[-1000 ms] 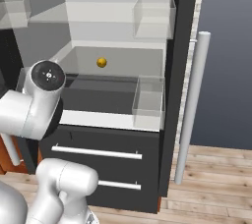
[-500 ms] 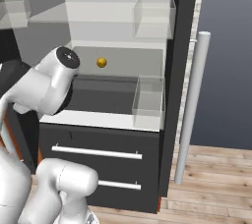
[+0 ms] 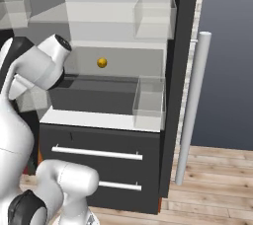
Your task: Retrieve a lemon from the fridge and place it on the cutting board with the fish.
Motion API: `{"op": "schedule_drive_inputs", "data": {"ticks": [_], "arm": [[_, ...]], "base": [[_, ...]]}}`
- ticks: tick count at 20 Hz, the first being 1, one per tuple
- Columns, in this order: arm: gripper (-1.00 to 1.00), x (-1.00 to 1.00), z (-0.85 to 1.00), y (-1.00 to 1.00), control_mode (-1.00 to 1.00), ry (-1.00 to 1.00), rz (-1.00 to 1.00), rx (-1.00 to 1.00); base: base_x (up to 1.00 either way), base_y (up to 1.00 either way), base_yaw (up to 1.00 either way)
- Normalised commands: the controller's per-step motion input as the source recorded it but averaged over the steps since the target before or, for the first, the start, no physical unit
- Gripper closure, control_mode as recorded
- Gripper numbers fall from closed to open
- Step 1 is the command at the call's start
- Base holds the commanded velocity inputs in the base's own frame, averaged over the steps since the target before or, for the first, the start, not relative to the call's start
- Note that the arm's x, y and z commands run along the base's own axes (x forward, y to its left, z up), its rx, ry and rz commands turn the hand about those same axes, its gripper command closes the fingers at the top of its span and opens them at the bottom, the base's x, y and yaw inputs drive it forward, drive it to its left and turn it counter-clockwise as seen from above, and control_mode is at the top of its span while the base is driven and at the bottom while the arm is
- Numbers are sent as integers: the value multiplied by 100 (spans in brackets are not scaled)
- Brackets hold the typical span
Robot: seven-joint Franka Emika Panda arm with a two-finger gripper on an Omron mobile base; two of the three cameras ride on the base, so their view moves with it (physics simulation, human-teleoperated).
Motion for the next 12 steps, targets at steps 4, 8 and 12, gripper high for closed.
{"op": "schedule_drive_inputs", "data": {"ticks": [4,8,12], "arm": [[-100,60,-16,33,-100,5,13,4],[-100,80,-11,0,-100,9,2,13],[-100,26,-8,22,-100,11,9,9]], "base": [[0,0,0],[0,0,0],[0,0,0]]}}
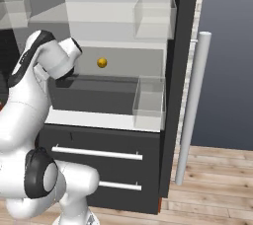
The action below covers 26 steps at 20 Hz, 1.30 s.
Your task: Retrieve a lemon from the fridge and place it on the cutting board with the fish.
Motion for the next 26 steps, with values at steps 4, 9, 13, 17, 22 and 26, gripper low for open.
{"op": "schedule_drive_inputs", "data": {"ticks": [4,9,13,17,22,26], "arm": [[-100,0,-4,38,-100,15,14,9],[-100,-3,-17,43,-100,16,13,15],[-100,-24,-22,75,-100,13,1,21],[-100,-33,0,90,-100,4,0,11],[-100,-24,0,60,-100,0,0,0],[-100,-5,0,45,-100,0,-5,0]], "base": [[0,0,0],[0,0,0],[0,0,0],[0,0,0],[0,0,0],[0,0,0]]}}
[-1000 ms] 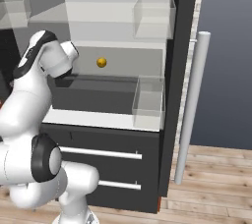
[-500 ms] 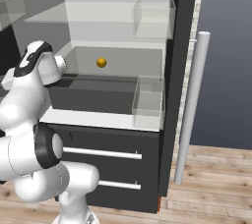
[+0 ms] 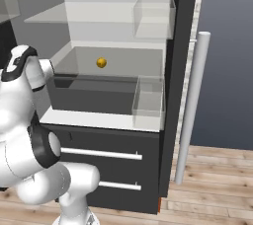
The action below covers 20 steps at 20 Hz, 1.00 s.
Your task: Retrieve a lemon from the fridge and place it on the cutting board with the fish.
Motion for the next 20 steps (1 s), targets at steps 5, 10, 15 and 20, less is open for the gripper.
{"op": "schedule_drive_inputs", "data": {"ticks": [5,10,15,20], "arm": [[-100,0,0,9,-100,0,-9,0],[-100,0,13,-44,-100,4,-9,0],[-100,5,30,-88,-100,-1,-1,-3],[-100,7,24,-85,-100,-19,4,-6]], "base": [[0,0,0],[0,0,0],[0,0,0],[0,0,0]]}}
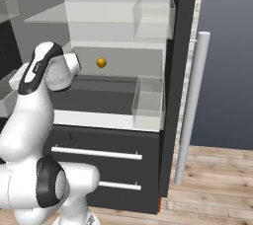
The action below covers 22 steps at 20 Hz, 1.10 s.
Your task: Retrieve a lemon from the fridge and place it on the cutting board with the fish.
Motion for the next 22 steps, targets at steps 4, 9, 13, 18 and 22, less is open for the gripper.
{"op": "schedule_drive_inputs", "data": {"ticks": [4,9,13,18,22], "arm": [[-100,0,3,-41,-100,-28,21,-35],[-100,-1,-16,-72,-100,-43,46,-41],[-100,0,-4,-91,-100,-54,51,-40],[-100,-43,-72,-42,-100,-49,45,-42],[-100,-8,-58,-83,-100,-49,42,-19]], "base": [[0,0,0],[0,0,0],[0,0,0],[0,0,0],[0,0,0]]}}
